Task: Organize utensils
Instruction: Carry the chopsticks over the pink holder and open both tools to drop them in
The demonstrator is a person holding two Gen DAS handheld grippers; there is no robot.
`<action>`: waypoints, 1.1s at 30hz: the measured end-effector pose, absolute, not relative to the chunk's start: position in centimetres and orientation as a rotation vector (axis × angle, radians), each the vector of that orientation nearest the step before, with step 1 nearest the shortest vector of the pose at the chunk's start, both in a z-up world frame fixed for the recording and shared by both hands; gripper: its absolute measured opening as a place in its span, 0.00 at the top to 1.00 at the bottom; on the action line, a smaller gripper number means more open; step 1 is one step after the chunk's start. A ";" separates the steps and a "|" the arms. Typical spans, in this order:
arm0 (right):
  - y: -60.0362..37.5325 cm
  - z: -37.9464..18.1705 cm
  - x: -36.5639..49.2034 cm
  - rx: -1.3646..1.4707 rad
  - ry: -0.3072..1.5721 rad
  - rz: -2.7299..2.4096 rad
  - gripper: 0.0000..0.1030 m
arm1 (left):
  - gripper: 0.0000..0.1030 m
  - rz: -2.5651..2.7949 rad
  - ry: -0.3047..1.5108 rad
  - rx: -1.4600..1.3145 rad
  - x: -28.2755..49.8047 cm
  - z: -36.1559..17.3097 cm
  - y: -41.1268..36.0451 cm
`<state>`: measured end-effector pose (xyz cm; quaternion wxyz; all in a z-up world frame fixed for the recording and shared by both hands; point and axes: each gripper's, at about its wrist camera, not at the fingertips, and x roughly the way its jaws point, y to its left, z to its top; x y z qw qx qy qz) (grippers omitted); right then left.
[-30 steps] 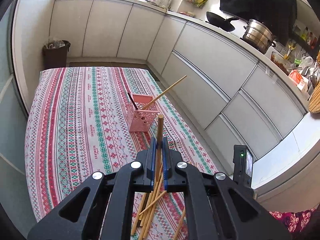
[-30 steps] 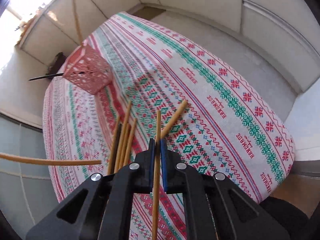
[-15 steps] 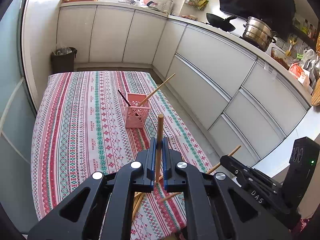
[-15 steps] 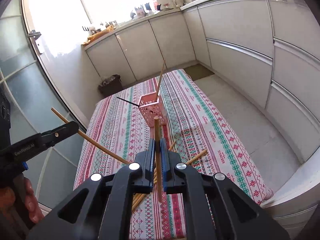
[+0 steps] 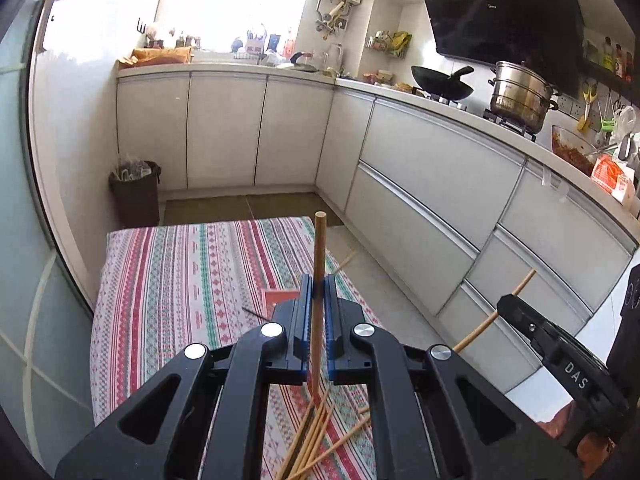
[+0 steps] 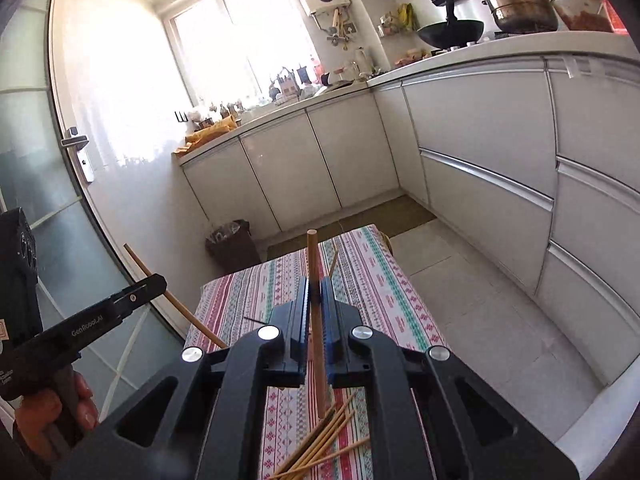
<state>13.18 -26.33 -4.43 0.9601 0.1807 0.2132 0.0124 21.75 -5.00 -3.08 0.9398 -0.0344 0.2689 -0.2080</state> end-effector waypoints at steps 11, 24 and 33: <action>-28.3 -3.9 19.4 0.346 0.386 0.023 0.94 | 0.95 -0.321 0.510 -0.062 31.5 -4.0 -7.2; -27.8 -4.6 22.0 0.340 0.383 0.040 0.94 | 0.88 -0.300 0.546 -0.117 30.7 -6.6 -5.8; -25.2 -2.9 24.2 0.297 0.320 0.064 0.94 | 0.82 -0.307 0.447 -0.219 22.9 -3.2 -1.9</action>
